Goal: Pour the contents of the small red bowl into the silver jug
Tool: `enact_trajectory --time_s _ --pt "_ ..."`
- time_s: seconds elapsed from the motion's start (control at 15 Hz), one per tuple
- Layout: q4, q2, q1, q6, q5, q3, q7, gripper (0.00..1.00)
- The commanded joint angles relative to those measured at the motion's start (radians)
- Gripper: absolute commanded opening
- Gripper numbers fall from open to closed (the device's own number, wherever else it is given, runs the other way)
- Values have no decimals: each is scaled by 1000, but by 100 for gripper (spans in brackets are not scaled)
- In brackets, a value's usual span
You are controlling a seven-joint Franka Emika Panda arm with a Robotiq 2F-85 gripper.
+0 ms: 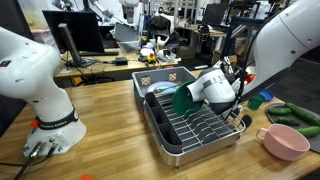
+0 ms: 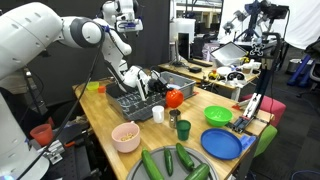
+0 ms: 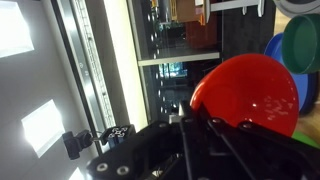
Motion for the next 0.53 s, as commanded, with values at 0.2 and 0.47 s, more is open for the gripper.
enact_trajectory --time_s 0.2,0.47 --pt "42 26 -5 -22 -23 7 -28 2" --pt "47 30 -5 -28 -26 6 -27 2"
